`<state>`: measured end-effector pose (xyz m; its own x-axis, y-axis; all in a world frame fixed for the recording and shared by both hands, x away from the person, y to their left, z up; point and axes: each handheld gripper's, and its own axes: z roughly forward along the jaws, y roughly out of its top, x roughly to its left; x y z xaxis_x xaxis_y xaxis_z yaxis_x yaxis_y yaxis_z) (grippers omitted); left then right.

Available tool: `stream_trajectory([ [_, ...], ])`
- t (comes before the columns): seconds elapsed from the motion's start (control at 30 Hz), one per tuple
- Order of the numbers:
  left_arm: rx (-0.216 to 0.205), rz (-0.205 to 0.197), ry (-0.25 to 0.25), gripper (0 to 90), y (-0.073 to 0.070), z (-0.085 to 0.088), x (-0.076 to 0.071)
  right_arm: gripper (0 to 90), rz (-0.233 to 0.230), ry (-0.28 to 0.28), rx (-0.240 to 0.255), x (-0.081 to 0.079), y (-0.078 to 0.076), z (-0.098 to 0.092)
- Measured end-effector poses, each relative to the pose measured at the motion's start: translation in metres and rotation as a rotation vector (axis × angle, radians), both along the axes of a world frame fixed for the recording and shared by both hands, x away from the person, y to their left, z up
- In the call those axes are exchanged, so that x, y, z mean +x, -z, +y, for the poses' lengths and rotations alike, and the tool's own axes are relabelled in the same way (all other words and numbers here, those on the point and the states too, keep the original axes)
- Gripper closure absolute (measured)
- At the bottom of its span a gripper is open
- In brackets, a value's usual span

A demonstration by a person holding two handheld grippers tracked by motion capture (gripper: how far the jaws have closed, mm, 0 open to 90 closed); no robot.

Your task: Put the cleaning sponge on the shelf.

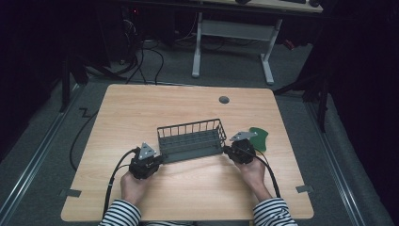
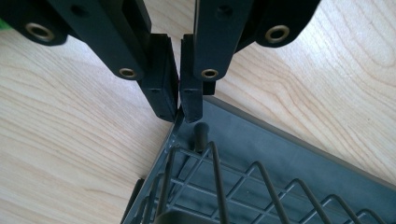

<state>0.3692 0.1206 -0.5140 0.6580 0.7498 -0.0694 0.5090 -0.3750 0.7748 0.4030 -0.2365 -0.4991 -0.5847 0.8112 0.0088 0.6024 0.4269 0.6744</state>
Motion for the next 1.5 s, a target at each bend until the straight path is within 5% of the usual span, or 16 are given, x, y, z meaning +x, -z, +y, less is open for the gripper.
stream_trajectory([
  [0.23,-0.005,0.006,-0.003,82.2,-0.001,0.003,-0.001,84.0,0.007,0.006,-0.001,-0.001,-0.001,0.0],
  [0.27,-0.01,0.004,-0.012,75.3,-0.001,0.006,-0.001,73.6,0.012,0.017,0.012,0.0,-0.001,-0.001],
  [0.47,-0.028,0.022,-0.043,47.0,0.001,0.02,-0.007,52.8,0.011,0.042,0.026,-0.003,-0.006,-0.006],
  [0.6,-0.02,0.04,-0.09,40.4,0.003,0.036,-0.008,47.4,-0.016,0.061,0.026,-0.009,-0.011,-0.012],
  [0.7,-0.005,0.053,-0.128,36.8,0.006,0.048,-0.006,42.3,-0.065,0.124,0.031,-0.019,-0.015,-0.026],
  [0.83,0.034,0.059,-0.177,35.5,0.013,0.058,0.003,38.7,-0.07,0.183,0.053,-0.02,-0.014,-0.041],
  [1.0,0.046,0.048,-0.218,35.5,0.016,0.062,0.008,33.6,-0.06,0.297,0.107,-0.019,-0.016,-0.067],
  [1.3,0.071,0.007,-0.25,35.1,0.022,0.063,0.012,29.3,-0.051,0.443,0.112,-0.012,-0.016,-0.089],
  [1.5,0.073,0.009,-0.26,33.0,0.022,0.062,0.013,23.9,0.003,0.545,0.097,0.004,-0.017,-0.096],
])
